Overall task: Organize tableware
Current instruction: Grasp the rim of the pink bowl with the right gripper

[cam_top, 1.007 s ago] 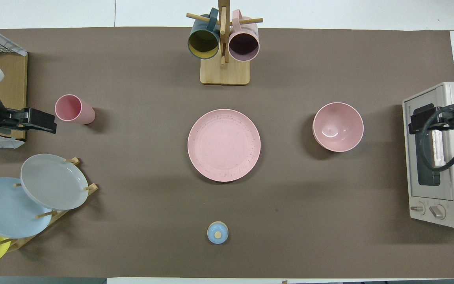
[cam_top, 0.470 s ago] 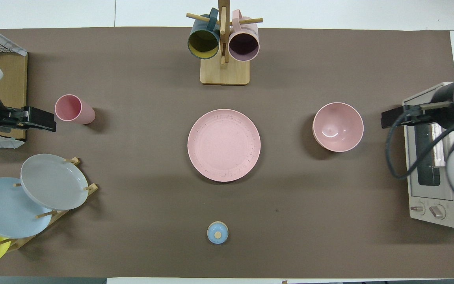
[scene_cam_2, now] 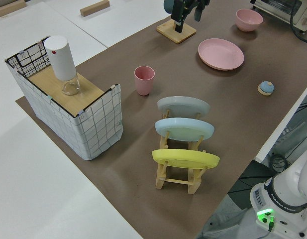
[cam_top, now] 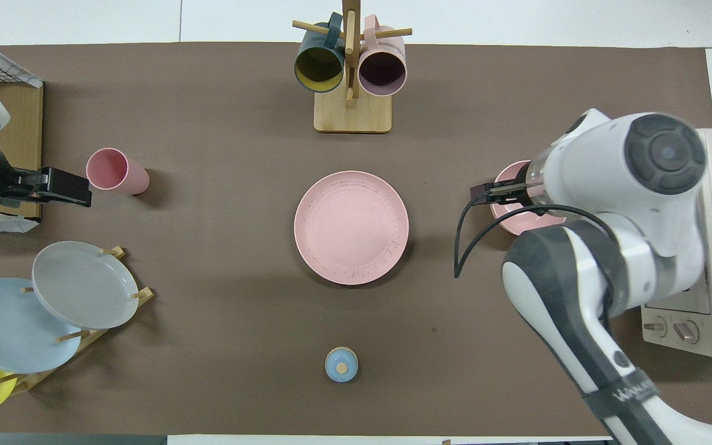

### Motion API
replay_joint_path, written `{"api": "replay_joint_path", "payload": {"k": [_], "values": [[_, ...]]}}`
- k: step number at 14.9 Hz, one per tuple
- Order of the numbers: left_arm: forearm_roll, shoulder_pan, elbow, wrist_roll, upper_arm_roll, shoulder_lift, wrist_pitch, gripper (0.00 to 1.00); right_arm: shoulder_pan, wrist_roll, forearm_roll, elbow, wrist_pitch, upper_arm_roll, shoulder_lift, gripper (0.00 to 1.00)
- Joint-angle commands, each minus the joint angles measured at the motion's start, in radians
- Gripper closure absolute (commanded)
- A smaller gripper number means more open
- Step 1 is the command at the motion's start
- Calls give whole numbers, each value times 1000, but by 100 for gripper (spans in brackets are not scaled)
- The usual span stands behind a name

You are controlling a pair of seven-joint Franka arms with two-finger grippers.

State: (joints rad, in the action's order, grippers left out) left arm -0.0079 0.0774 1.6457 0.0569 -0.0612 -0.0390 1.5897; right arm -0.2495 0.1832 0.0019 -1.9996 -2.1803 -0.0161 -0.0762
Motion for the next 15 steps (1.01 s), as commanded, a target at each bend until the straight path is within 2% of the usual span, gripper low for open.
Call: {"api": "replay_joint_path", "payload": {"k": [1, 5, 8, 9, 10, 12, 15], "values": [[0, 16, 25, 11, 11, -19, 15, 0, 5, -10, 17, -160, -191, 2, 7, 0], [0, 15, 48, -3, 11, -28, 52, 0, 10, -73, 13, -182, -208, 4, -31, 2], [0, 16, 48, -2, 11, -28, 58, 0, 10, -77, -3, -185, -217, 4, -63, 43], [0, 16, 48, 6, 8, -28, 58, 0, 10, -77, -8, -185, -220, 4, -77, 50], [0, 18, 48, 11, 4, -28, 58, 0, 9, -80, -25, -180, -220, 4, -89, 60], [0, 18, 48, 12, 3, -28, 58, 0, 10, -88, -101, -168, -205, 4, -91, 100], [0, 16, 48, 9, 3, -28, 58, 0, -8, -85, -138, -76, -83, 4, -99, 100]]}}
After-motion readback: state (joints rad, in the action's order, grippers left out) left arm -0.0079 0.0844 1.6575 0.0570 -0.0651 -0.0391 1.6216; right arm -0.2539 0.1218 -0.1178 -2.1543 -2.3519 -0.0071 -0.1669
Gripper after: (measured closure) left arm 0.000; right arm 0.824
